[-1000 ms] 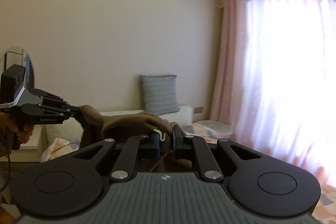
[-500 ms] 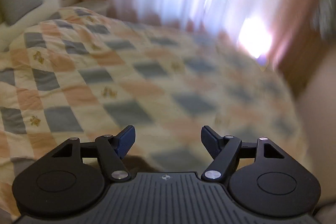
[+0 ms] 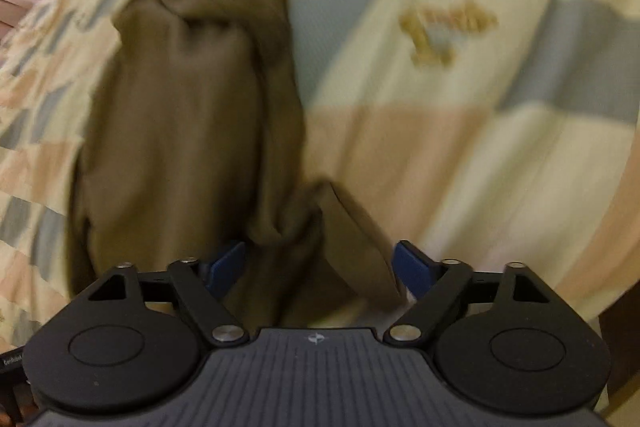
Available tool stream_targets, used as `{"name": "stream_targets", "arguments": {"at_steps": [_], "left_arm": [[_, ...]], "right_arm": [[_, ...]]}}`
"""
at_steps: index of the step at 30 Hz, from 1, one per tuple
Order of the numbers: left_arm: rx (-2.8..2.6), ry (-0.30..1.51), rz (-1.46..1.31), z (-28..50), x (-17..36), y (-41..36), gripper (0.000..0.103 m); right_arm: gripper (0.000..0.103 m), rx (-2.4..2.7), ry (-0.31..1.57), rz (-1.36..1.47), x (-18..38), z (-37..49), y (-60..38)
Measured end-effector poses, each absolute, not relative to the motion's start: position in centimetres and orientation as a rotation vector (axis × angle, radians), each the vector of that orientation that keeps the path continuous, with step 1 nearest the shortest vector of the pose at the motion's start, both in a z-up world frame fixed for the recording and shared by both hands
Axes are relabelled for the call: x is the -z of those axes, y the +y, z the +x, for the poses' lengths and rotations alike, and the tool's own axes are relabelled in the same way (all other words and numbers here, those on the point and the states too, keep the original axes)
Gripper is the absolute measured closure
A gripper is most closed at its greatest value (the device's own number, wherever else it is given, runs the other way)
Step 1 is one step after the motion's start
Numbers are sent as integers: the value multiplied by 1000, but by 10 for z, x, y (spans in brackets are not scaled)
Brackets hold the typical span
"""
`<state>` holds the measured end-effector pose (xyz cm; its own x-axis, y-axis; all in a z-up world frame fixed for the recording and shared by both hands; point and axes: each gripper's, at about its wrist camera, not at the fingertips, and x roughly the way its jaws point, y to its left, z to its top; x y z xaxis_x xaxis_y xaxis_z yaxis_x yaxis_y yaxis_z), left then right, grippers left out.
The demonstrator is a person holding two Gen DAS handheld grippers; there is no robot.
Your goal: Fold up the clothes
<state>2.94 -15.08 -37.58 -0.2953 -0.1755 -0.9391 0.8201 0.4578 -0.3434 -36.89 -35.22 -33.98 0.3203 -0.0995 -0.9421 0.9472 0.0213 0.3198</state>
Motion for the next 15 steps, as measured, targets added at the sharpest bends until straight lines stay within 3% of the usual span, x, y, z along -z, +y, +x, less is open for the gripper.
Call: {"name": "stream_targets", "arguments": {"at_steps": [1, 2, 3, 4, 5, 8, 11, 12, 13, 15], "left_arm": [[1076, 1582, 579, 36, 379, -156, 102], [1082, 1561, 564, 43, 374, -161, 102], [1099, 1491, 559, 52, 360, -166, 102], [1109, 1391, 552, 63, 339, -170, 102], [1105, 1293, 527, 80, 315, -174, 102], [1009, 1104, 416, 146, 254, -175, 101], [860, 988, 524, 185, 248, -178, 98], [806, 1001, 576, 191, 258, -179, 91], [750, 1036, 605, 196, 268, -178, 86], [661, 1082, 643, 193, 283, -178, 78]], "right_arm": [[20, 1018, 903, 1276, 347, -368, -348], [25, 1025, 897, 1288, 352, -368, -343], [43, 1020, 878, 1287, 352, -367, -340], [81, 1010, 861, 1292, 351, -365, -337], [92, 989, 846, 1308, 348, -361, -336], [96, 896, 786, 1287, 318, -357, -331], [95, 809, 850, 1288, 301, -362, -323], [86, 820, 907, 1283, 300, -365, -322], [69, 862, 969, 1245, 297, -367, -324], [61, 924, 1027, 1148, 283, -375, -332]]}}
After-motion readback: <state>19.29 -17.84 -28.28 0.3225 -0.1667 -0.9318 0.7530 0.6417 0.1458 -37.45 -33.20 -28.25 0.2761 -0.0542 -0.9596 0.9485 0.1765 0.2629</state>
